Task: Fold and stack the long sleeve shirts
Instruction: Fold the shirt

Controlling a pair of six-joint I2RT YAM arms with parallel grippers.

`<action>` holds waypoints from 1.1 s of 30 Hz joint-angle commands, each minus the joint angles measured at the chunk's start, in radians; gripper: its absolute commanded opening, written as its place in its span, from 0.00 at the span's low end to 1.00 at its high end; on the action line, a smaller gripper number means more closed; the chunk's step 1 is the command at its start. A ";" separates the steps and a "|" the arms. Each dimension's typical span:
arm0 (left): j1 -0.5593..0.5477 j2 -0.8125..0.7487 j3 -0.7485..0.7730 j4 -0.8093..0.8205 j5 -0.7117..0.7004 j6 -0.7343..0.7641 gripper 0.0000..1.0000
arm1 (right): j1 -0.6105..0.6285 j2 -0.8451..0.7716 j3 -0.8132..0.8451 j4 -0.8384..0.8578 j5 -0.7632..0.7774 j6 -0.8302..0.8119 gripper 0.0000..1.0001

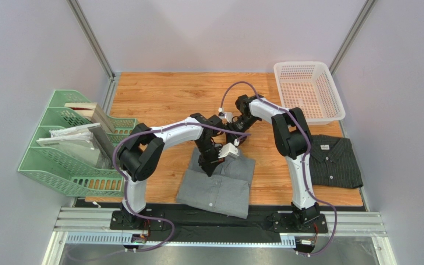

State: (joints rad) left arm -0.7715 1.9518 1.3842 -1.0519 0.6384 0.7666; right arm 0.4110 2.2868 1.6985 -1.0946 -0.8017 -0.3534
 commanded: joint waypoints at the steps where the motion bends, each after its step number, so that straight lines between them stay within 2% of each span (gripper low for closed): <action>1: -0.005 -0.100 0.047 -0.016 0.058 0.005 0.00 | 0.005 0.005 -0.010 0.009 0.032 -0.033 0.26; 8: 0.023 -0.117 0.102 0.012 0.044 -0.036 0.00 | 0.006 0.002 -0.017 0.009 0.032 -0.041 0.25; 19: 0.120 -0.039 0.173 0.136 -0.022 -0.144 0.00 | 0.005 -0.001 -0.019 -0.010 0.030 -0.062 0.25; 33: 0.124 0.009 0.197 0.298 -0.077 -0.182 0.00 | 0.005 0.007 -0.007 -0.034 0.004 -0.093 0.24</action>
State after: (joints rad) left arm -0.6468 1.9507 1.5478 -0.8497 0.5797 0.6106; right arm 0.4110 2.2868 1.6932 -1.1130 -0.8043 -0.4049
